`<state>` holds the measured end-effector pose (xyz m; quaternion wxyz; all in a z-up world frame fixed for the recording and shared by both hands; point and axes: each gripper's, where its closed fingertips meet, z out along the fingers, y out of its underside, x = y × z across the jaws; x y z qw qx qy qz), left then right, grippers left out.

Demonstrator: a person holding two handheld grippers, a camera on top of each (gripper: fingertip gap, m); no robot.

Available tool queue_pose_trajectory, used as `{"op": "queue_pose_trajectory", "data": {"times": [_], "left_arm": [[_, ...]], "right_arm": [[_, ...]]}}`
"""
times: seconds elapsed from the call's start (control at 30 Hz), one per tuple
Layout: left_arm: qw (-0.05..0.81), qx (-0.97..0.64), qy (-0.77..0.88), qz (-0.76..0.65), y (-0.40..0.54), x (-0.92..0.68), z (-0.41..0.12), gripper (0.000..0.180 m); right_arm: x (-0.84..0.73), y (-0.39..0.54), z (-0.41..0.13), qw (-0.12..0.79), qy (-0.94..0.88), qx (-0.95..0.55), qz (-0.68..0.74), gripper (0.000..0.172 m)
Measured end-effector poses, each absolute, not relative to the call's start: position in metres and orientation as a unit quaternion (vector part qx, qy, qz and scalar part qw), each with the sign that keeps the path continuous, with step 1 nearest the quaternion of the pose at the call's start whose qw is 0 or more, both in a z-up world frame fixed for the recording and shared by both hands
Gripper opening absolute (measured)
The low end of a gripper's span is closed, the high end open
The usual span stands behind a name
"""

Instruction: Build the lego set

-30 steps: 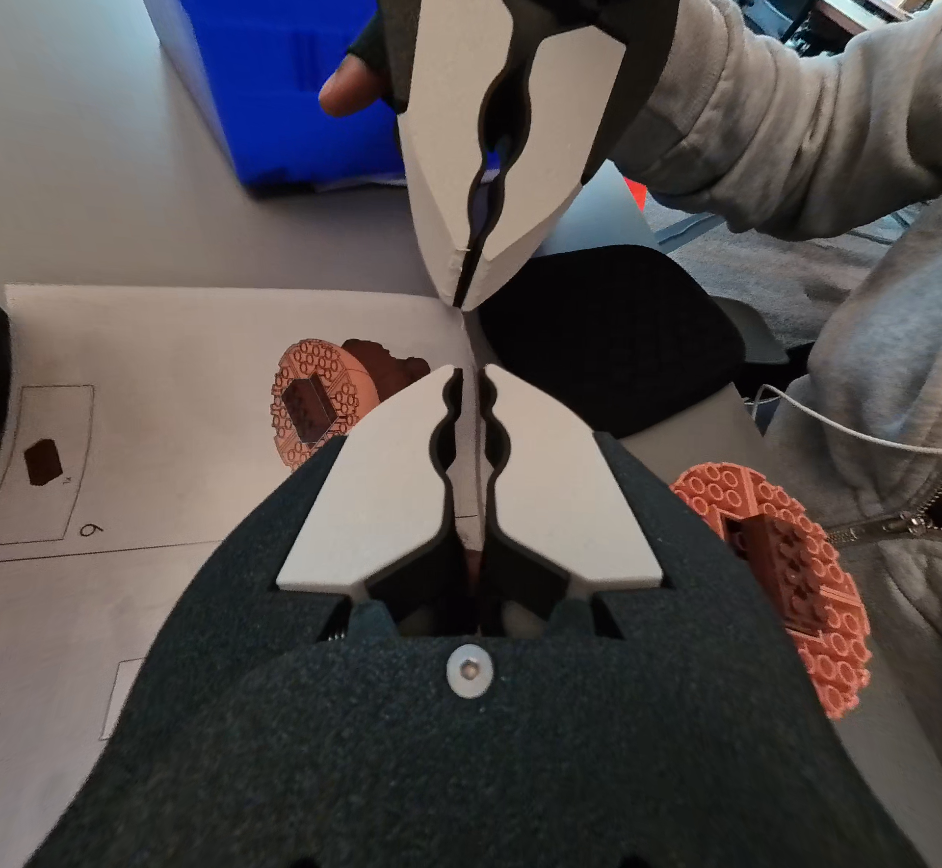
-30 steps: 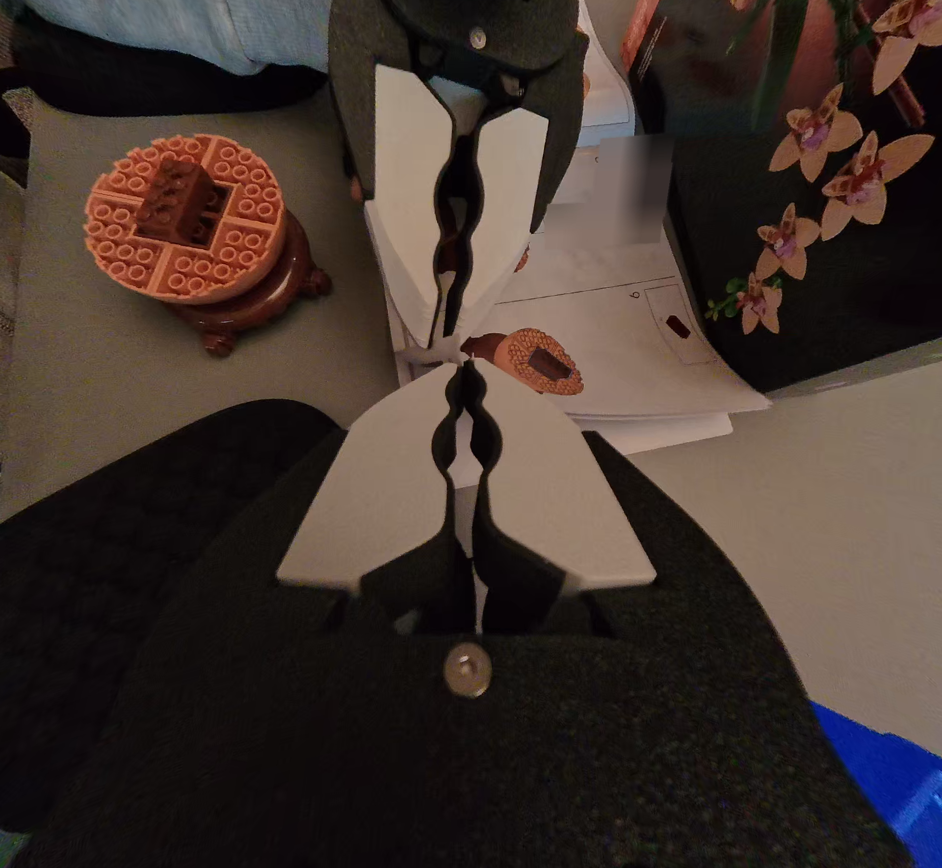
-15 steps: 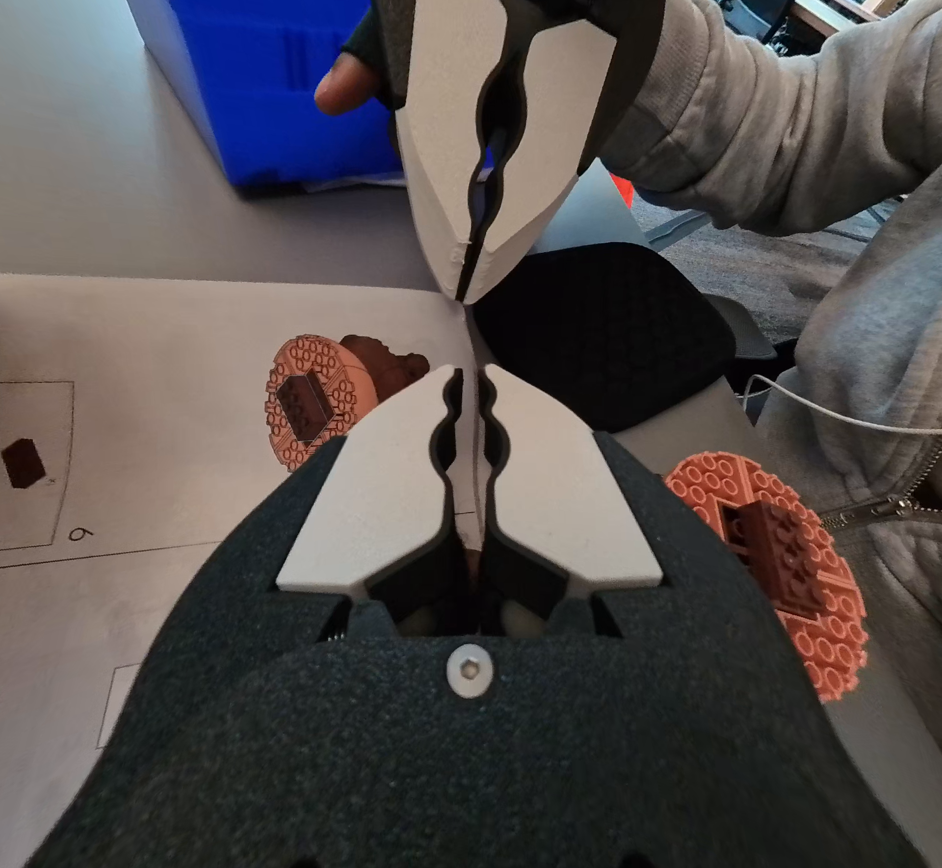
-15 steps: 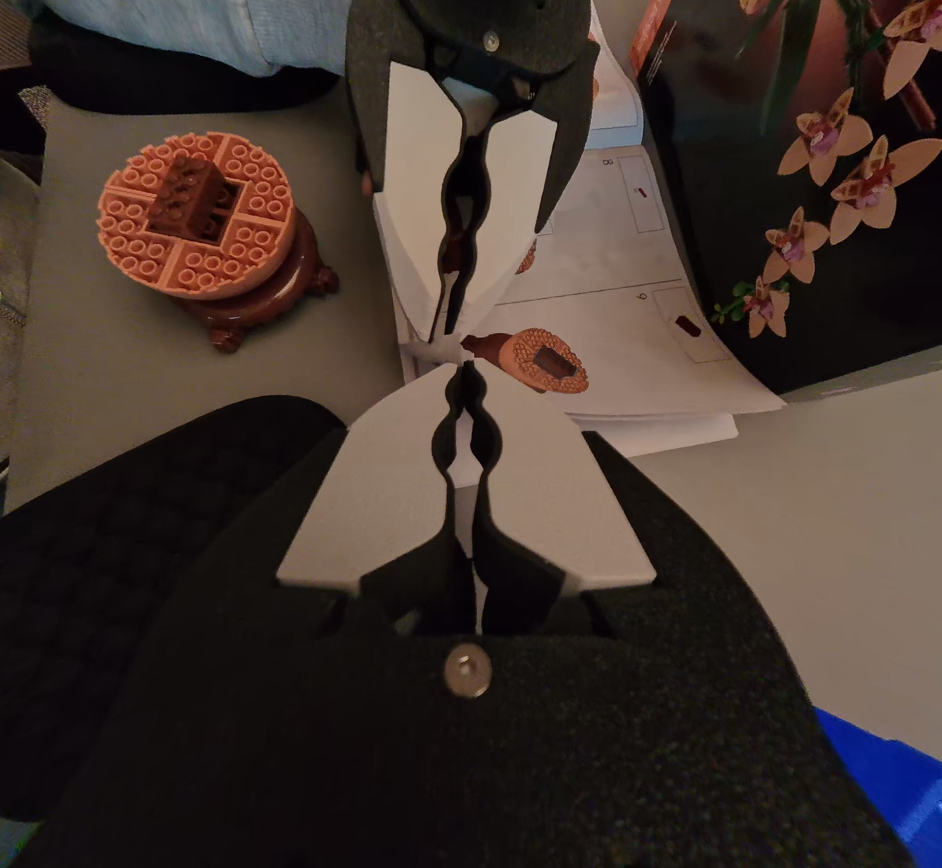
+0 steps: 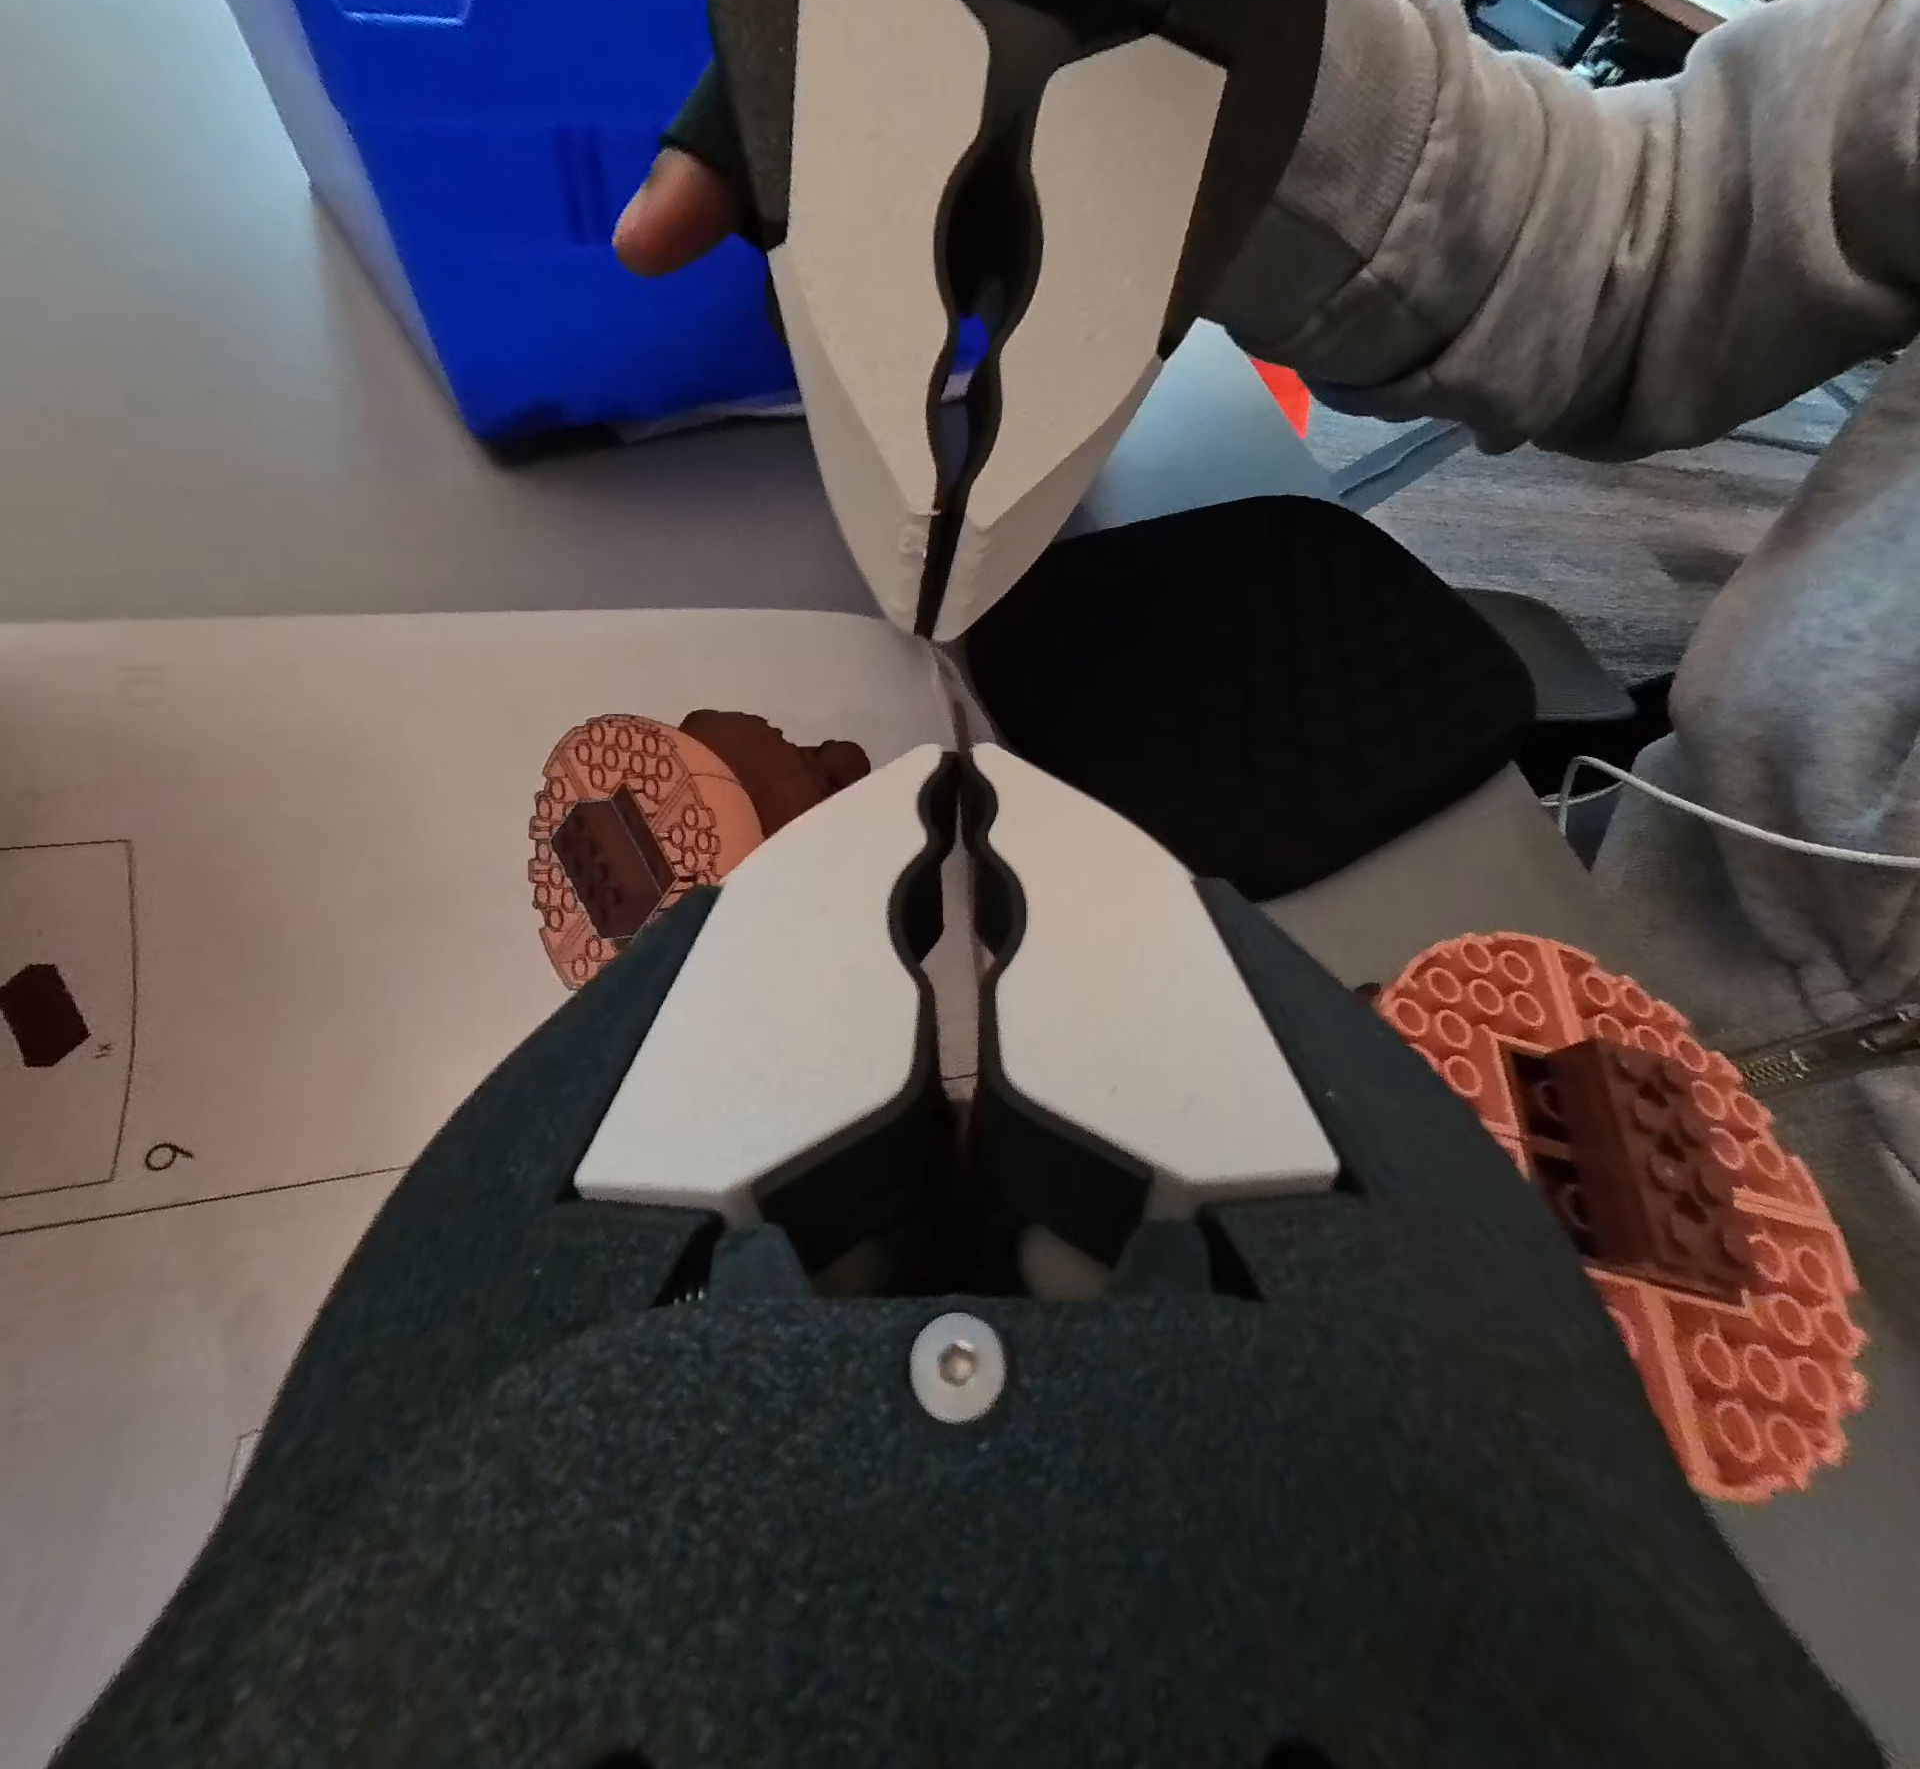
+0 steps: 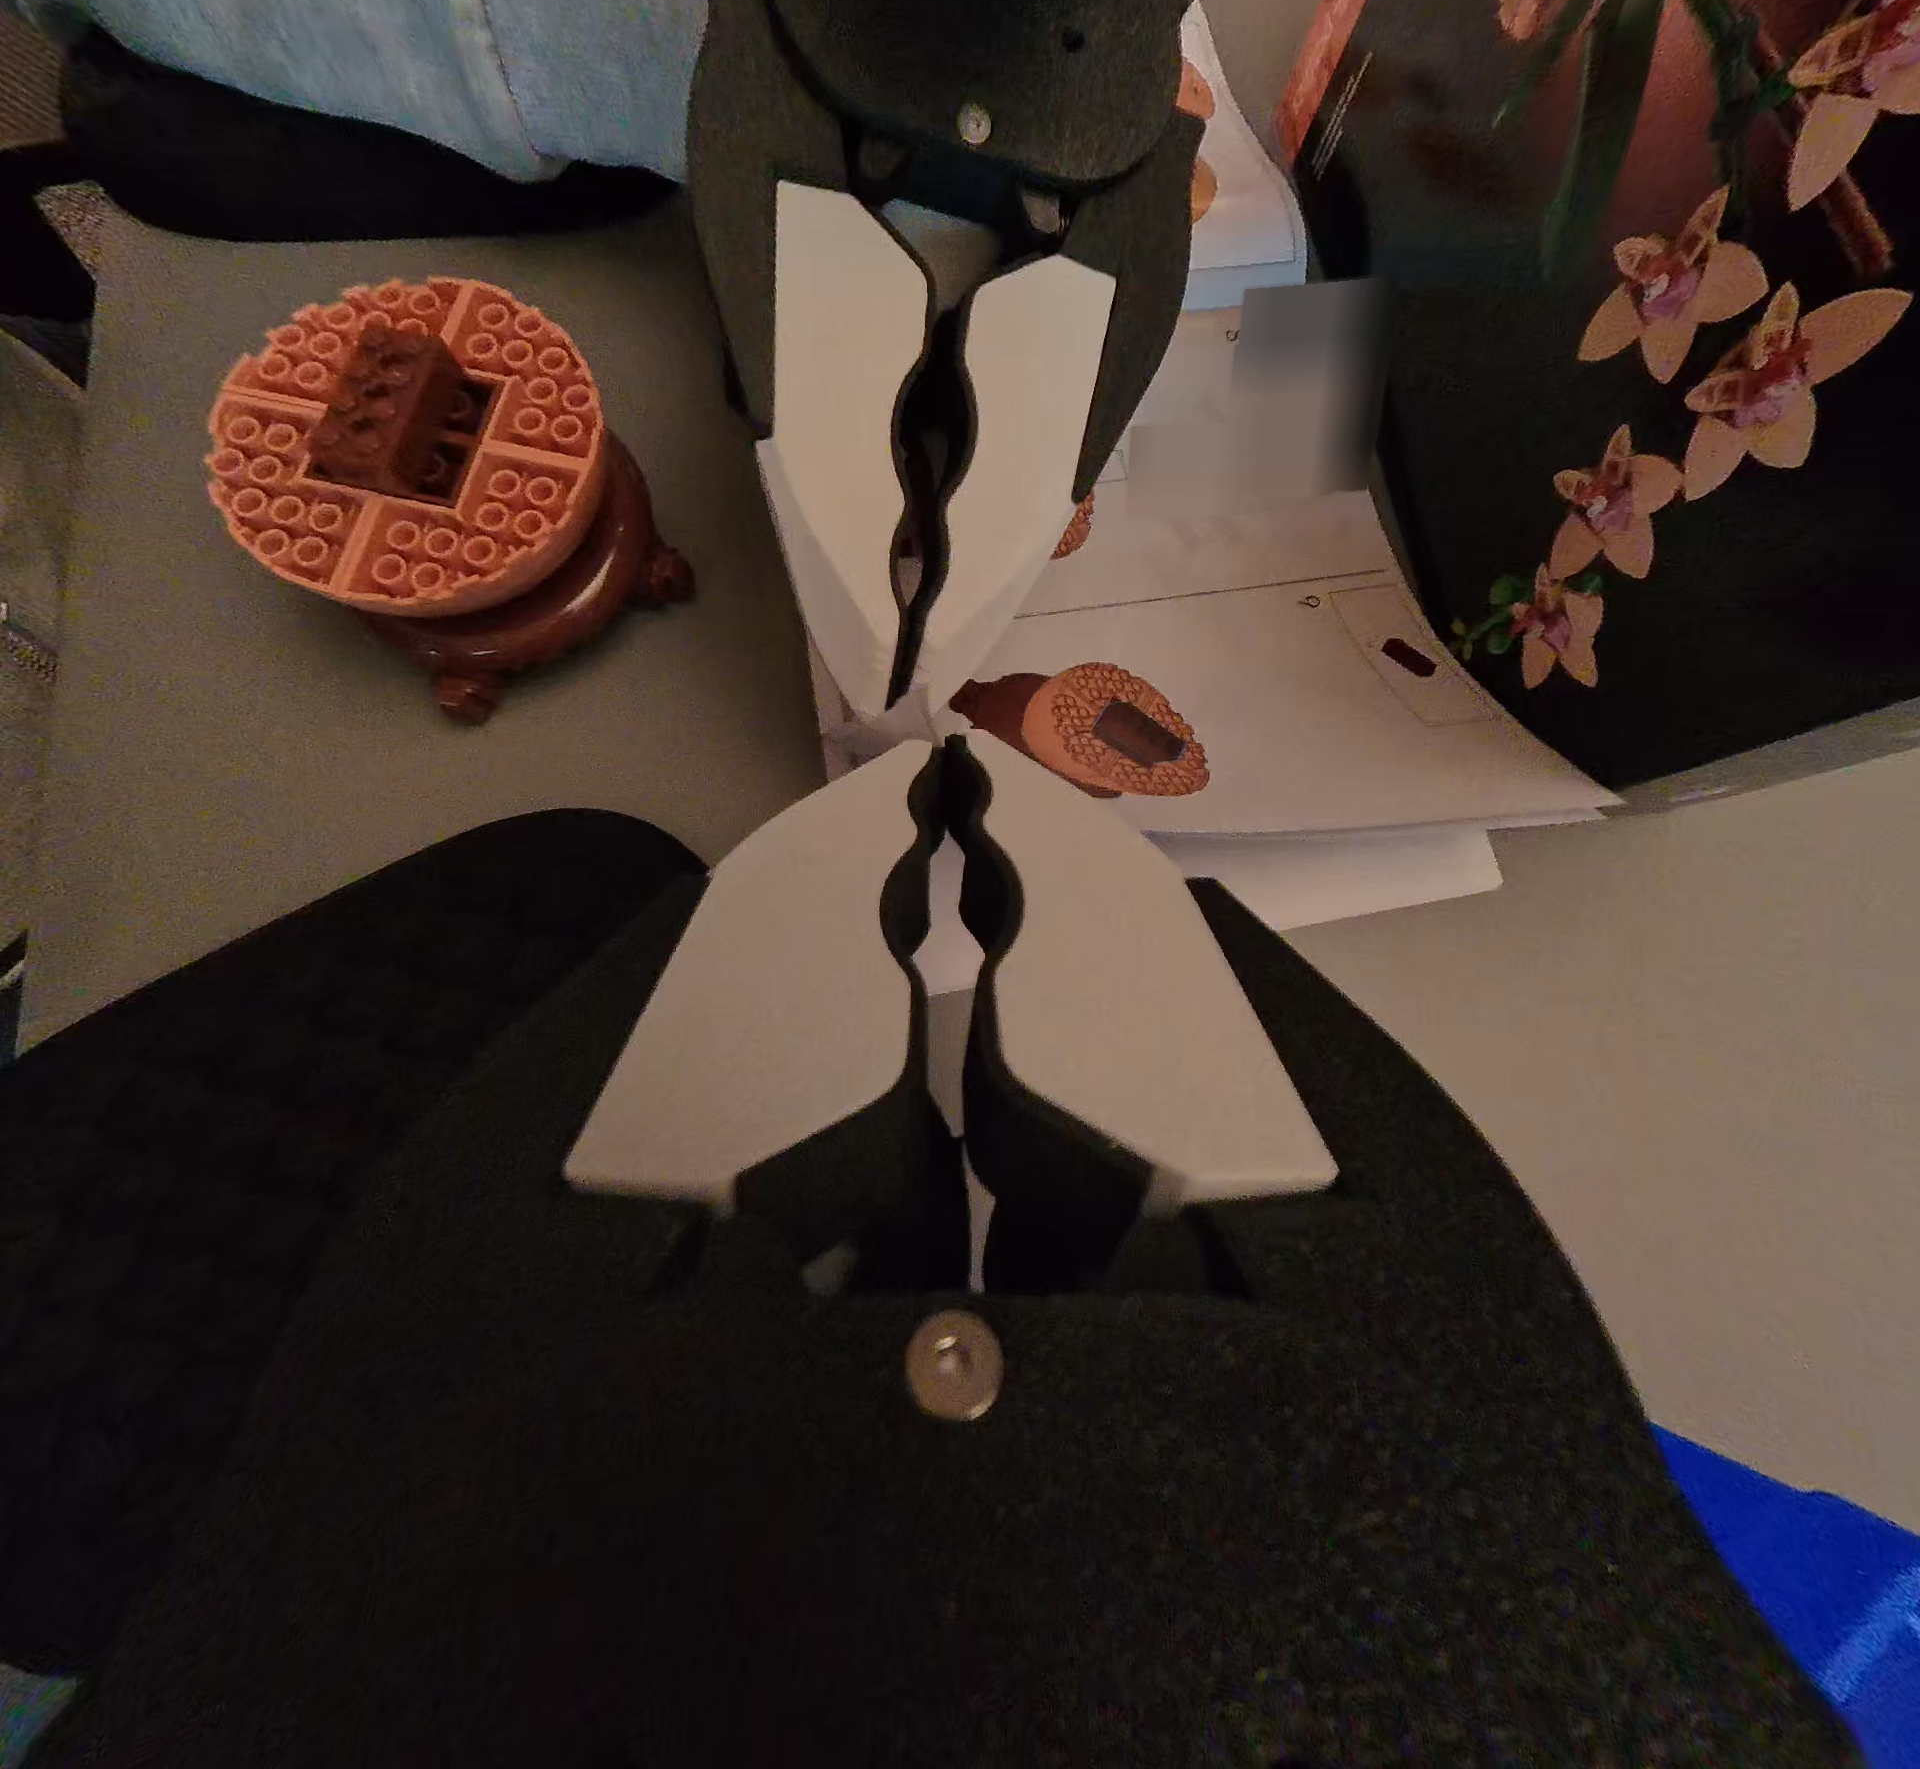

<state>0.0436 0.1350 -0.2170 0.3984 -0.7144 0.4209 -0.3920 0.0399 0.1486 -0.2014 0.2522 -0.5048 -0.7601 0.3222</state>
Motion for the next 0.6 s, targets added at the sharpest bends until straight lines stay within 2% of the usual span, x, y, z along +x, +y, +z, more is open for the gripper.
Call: {"op": "queue_pose_trajectory", "data": {"times": [0.17,0.2,0.23,0.4,0.53,0.6], "left_arm": [[0.405,-0.711,0.424,-0.388,0.134,0.043,-0.214,0.0],[0.405,-0.711,0.424,-0.387,0.133,0.043,-0.213,0.0],[0.407,-0.714,0.422,-0.383,0.134,0.041,-0.212,0.0],[0.427,-0.728,0.402,-0.356,0.14,0.028,-0.203,0.0],[0.444,-0.743,0.386,-0.319,0.132,0.008,-0.19,0.0],[0.45,-0.751,0.376,-0.304,0.126,-0.003,-0.187,0.0]], "right_arm": [[0.039,0.148,-0.199,0.263,-0.754,-0.505,0.326,0.0],[0.039,0.148,-0.198,0.266,-0.751,-0.507,0.329,0.003],[0.039,0.149,-0.198,0.27,-0.747,-0.512,0.327,0.021],[0.042,0.153,-0.194,0.298,-0.724,-0.534,0.319,0.038],[0.045,0.157,-0.192,0.325,-0.686,-0.569,0.317,0.044],[0.045,0.152,-0.198,0.317,-0.674,-0.583,0.325,0.041]]}}
